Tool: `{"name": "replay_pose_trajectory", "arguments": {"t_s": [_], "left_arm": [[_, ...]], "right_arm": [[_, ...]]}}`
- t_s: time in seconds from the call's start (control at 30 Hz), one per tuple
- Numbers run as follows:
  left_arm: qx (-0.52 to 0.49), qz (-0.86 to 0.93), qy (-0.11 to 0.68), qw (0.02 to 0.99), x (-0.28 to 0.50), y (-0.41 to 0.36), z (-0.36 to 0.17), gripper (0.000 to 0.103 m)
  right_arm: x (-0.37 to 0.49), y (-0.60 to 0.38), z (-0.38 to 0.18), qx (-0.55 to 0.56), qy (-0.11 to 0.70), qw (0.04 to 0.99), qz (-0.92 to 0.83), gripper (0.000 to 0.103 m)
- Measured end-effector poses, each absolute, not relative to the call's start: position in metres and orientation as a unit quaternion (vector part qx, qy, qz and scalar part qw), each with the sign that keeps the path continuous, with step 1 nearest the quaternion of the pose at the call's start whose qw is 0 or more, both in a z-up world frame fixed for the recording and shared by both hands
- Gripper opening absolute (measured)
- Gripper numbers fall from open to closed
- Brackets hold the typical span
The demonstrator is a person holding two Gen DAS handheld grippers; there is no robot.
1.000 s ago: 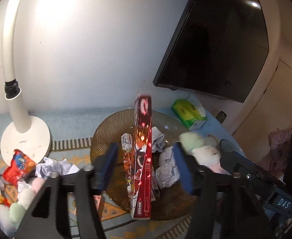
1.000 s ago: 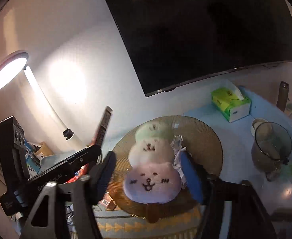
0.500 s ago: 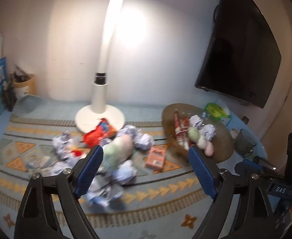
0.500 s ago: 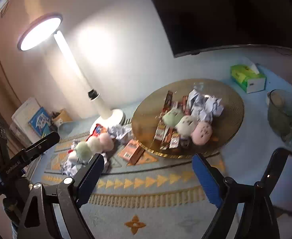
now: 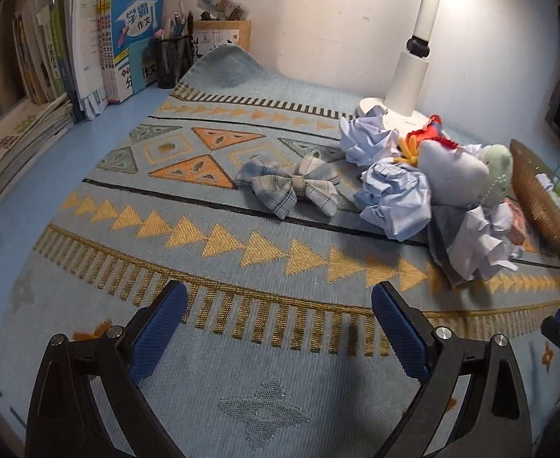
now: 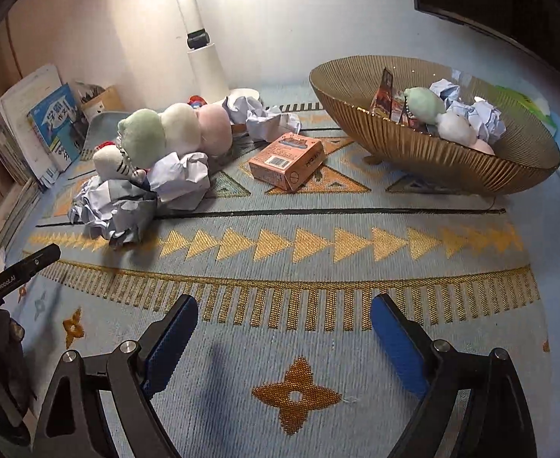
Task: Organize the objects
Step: 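Move both grippers back toward the plaid bow and paper balls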
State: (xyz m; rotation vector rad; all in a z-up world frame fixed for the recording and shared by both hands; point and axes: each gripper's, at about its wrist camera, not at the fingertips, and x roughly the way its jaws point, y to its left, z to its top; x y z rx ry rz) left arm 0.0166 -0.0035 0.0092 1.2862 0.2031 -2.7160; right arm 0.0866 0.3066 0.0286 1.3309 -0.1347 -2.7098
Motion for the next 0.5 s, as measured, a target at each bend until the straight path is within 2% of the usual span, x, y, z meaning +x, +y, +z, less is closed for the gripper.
{"name": "replay_pose_trajectory", "arguments": {"t_s": [0.07, 0.2, 0.5], "left_arm": [[0.452, -0.888, 0.041, 0.079, 0.0105, 0.0023, 0.0027, 0.098], [0.455, -0.888, 0.036, 0.059, 0.0127, 0.0060, 0.0024, 0.102], [0.446, -0.892, 0.058, 0.042, 0.0188, 0.0011, 0.0047, 0.102]], "right_arm": [[0.0813, 0.3084, 0.0230, 0.456, -0.048, 0.058, -0.887, 0.094], [0.0807, 0.3091, 0.0230, 0.458, -0.048, 0.060, -0.885, 0.103], [0.0796, 0.3073, 0.0233, 0.460, -0.045, 0.059, -0.885, 0.103]]}}
